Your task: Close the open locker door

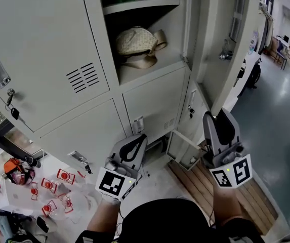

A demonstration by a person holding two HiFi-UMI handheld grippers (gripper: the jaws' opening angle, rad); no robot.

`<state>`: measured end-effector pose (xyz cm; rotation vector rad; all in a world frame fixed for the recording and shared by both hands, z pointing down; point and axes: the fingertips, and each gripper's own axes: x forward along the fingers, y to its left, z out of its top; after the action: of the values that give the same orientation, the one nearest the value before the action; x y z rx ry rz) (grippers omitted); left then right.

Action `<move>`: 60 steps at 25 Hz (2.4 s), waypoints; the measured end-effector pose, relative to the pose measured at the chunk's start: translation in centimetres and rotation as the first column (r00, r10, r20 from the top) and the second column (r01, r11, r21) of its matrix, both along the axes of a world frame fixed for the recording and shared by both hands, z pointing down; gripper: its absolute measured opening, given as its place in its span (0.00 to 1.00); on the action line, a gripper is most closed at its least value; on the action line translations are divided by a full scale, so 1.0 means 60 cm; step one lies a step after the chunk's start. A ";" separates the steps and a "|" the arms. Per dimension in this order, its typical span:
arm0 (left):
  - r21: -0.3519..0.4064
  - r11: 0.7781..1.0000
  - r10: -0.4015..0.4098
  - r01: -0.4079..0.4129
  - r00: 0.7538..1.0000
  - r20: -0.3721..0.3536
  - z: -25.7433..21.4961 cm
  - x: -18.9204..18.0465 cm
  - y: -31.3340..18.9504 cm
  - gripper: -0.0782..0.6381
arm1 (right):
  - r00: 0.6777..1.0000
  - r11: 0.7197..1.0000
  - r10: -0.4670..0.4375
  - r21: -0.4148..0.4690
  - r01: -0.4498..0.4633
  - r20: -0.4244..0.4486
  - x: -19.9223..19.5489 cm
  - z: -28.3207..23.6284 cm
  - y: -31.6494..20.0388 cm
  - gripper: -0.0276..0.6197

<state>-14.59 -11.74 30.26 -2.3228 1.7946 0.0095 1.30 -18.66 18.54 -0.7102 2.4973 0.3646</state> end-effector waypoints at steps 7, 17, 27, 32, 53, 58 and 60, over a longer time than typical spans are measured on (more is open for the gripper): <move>-0.019 0.999 -0.042 0.042 0.999 -0.006 0.019 -0.071 0.055 0.14 | 1.000 1.000 -0.026 0.016 0.026 -0.003 -0.072 -0.001 0.039 0.24; -0.034 0.987 -0.155 0.154 0.988 -0.022 0.033 -0.140 0.101 0.14 | 0.990 0.989 -0.143 0.022 0.144 -0.013 -0.160 0.001 0.057 0.25; -0.043 0.941 -0.336 0.335 0.942 -0.021 0.017 -0.168 0.112 0.14 | 0.934 0.933 -0.357 0.028 0.358 -0.034 -0.235 -0.010 0.045 0.26; 0.015 0.908 -0.418 0.418 0.908 -0.018 -0.005 -0.178 0.119 0.14 | 0.892 0.892 -0.452 0.017 0.452 -0.018 -0.273 -0.019 0.032 0.26; -0.017 0.758 -0.652 0.652 0.758 -0.023 0.008 -0.225 0.189 0.14 | 0.884 0.881 -0.467 -0.069 0.468 0.034 -0.370 -0.017 -0.035 0.20; -0.025 0.762 -0.647 0.647 0.762 -0.023 0.013 -0.222 0.185 0.14 | 0.883 0.881 -0.468 -0.067 0.469 0.032 -0.372 -0.017 -0.036 0.20; -0.028 0.768 -0.641 0.640 0.767 -0.022 0.013 -0.219 0.183 0.14 | 0.880 0.878 -0.473 -0.068 0.474 0.031 -0.373 -0.017 -0.036 0.19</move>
<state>-27.73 -0.79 31.04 -1.5950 2.5146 -0.0780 -21.10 -20.79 17.50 -0.1047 2.5738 0.0846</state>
